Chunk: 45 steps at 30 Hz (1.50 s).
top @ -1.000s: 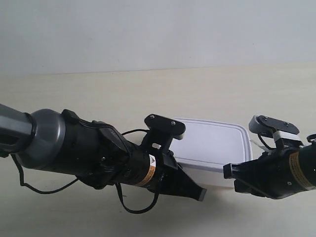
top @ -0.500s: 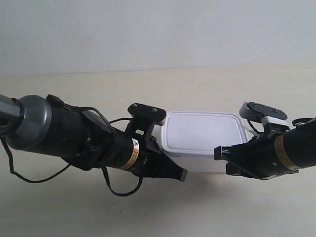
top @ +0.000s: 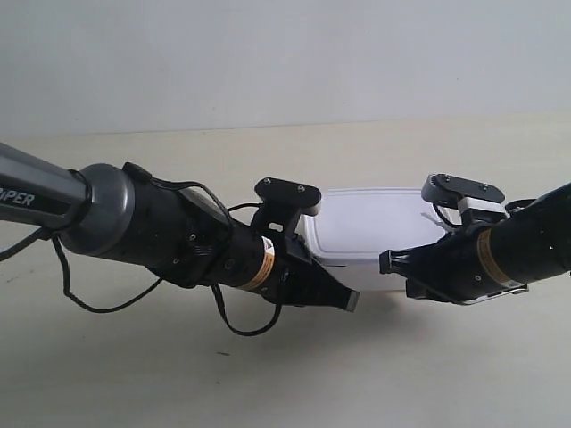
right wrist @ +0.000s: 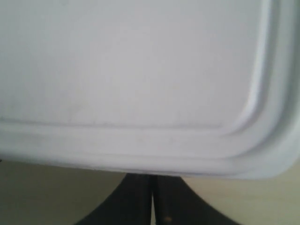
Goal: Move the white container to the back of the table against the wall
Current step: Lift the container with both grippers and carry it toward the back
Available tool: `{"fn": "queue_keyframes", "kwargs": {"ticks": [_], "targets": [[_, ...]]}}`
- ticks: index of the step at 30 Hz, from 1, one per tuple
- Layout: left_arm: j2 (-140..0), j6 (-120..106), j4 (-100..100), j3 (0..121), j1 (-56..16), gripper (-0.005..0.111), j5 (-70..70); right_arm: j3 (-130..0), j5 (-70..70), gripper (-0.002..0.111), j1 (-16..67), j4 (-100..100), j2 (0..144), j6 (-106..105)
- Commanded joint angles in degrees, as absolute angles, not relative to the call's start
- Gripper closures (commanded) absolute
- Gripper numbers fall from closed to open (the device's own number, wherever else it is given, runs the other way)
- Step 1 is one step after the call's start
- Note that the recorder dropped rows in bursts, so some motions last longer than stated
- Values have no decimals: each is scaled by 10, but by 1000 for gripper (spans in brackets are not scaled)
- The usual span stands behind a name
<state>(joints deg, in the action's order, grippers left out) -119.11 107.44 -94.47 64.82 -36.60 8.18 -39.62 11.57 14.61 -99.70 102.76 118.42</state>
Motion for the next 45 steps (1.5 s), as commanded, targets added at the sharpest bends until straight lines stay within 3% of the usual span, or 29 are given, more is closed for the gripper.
{"fn": "queue_keyframes", "kwargs": {"ticks": [1, 45], "targets": [[-1195, 1069, -943, 666, -359, 107, 78, -409, 67, 108, 147, -999, 1036, 1183], [-1300, 1066, -962, 828, -297, 107, 78, -602, 100, 108, 147, -999, 1167, 1180]]}}
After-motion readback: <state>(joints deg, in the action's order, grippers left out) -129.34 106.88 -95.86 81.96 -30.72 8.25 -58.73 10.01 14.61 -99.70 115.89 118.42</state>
